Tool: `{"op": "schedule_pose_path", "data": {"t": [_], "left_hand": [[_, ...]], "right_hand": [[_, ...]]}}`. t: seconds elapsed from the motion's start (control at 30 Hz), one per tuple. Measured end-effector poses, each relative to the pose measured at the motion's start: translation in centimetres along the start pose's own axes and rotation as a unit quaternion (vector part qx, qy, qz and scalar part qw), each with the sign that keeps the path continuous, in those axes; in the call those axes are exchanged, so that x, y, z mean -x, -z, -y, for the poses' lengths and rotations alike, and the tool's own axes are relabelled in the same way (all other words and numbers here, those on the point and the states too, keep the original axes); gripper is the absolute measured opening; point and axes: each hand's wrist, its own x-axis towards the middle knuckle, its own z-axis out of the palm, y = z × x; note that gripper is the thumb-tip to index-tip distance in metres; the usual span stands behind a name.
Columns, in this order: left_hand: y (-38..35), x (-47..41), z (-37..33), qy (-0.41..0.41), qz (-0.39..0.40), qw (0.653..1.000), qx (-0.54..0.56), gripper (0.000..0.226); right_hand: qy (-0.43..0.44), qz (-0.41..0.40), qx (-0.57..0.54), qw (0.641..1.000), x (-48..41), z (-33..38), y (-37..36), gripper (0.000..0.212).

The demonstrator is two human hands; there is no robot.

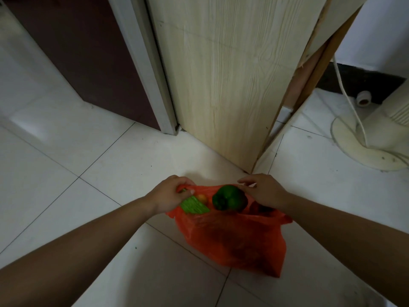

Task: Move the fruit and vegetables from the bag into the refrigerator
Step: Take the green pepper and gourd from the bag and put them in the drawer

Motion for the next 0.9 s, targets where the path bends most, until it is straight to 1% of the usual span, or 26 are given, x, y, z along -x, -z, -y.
{"op": "schedule_pose_path", "data": {"t": [0.07,0.1,0.17,0.2,0.23,0.3,0.4,0.47,0.57,0.67,0.8,0.9], "left_hand": [[0.1,0.5,0.2,0.002,-0.001,1.000,0.007,0.013],[0.1,0.7,0.2,-0.001,-0.003,1.000,0.008,0.013],[0.3,1.0,0.0,-0.014,-0.005,1.000,0.005,0.015],[0.4,1.0,-0.1,-0.021,-0.008,1.000,0.008,0.017],[0.5,1.0,-0.2,-0.021,-0.010,1.000,0.009,0.020],[0.6,1.1,-0.3,-0.016,-0.015,1.000,-0.002,0.026],[0.6,1.1,-0.3,-0.006,-0.017,1.000,-0.002,0.030],[0.6,1.1,-0.5,-0.003,-0.012,1.000,-0.002,0.033],[0.9,1.2,-0.9,-0.010,-0.010,1.000,-0.016,0.039],[1.5,1.0,-1.4,-0.034,-0.039,0.998,-0.028,0.051],[2.0,0.5,-3.6,-0.081,-0.081,0.993,0.030,0.062],[1.7,0.1,-5.3,-0.077,-0.064,0.987,0.129,0.079]], "right_hand": [[0.042,-0.027,-0.014,0.999,0.3,0.6,0.1,0.034],[0.091,-0.032,0.004,0.995,0.5,1.0,0.2,0.034],[0.201,-0.017,0.089,0.975,0.6,1.8,0.1,0.038],[0.230,0.009,0.118,0.966,0.6,2.0,-0.1,0.043],[0.233,0.041,0.136,0.962,0.5,2.2,-0.2,0.049],[0.221,0.074,0.143,0.962,0.1,2.3,-0.1,0.059],[0.208,0.094,0.128,0.965,-0.3,1.9,0.3,0.073],[0.202,0.099,0.114,0.968,-0.2,1.6,0.5,0.073],[0.198,0.075,0.069,0.975,0.2,1.5,0.6,0.064],[0.180,0.026,-0.024,0.983,0.7,2.3,1.8,0.062],[0.129,-0.042,-0.112,0.984,1.0,4.1,3.1,0.066],[0.108,-0.058,-0.196,0.973,1.4,5.4,3.4,0.062]]}}
